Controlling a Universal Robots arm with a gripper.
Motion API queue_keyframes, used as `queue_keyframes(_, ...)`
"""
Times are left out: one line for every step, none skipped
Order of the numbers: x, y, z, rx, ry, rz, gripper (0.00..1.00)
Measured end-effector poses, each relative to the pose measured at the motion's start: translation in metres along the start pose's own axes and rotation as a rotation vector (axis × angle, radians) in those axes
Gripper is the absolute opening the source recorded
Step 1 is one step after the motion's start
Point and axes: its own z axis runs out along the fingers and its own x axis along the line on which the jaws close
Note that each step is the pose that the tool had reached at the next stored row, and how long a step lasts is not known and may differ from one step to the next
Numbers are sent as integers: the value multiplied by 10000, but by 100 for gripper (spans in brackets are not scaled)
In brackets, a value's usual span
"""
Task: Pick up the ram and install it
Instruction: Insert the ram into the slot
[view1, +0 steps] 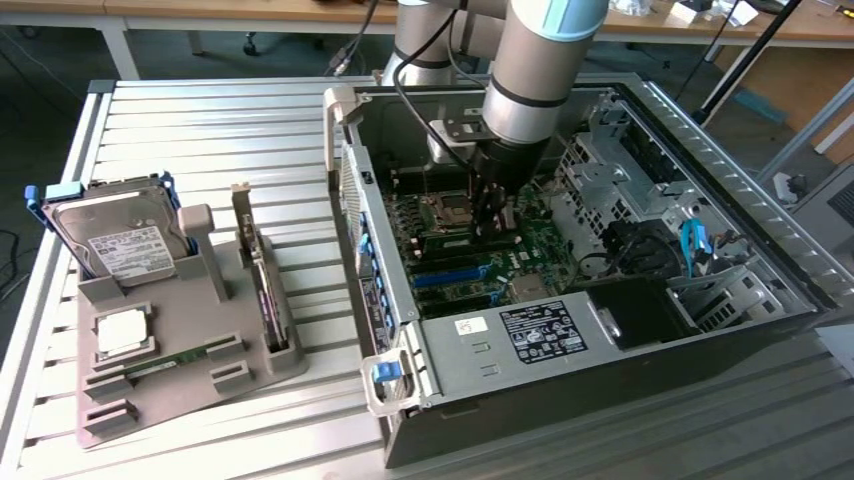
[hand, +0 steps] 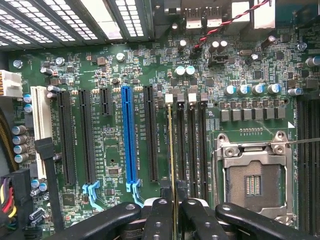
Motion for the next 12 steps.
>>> queue_keyframes(-1, 0, 1, 0, -7, 0, 14)
queue_keyframes(0, 0, 1, -2, -15, 0, 14)
queue_keyframes(0, 0, 1, -1, -18, 0, 14)
queue_keyframes(0, 0, 1, -1, -19, 0, 14)
queue_keyframes(0, 0, 1, -3, -46, 0, 14)
queue_keyframes(0, 0, 1, -3, -46, 0, 14)
queue_keyframes(0, 0, 1, -2, -47, 0, 14)
queue_keyframes(0, 0, 1, -3, -47, 0, 14)
queue_keyframes(0, 0, 1, -3, -48, 0, 14)
queue_keyframes(-1, 0, 2, -3, -51, 0, 14)
queue_keyframes(-1, 0, 2, -3, -58, 1, 14)
queue_keyframes(-1, 0, 2, -3, -59, 1, 14)
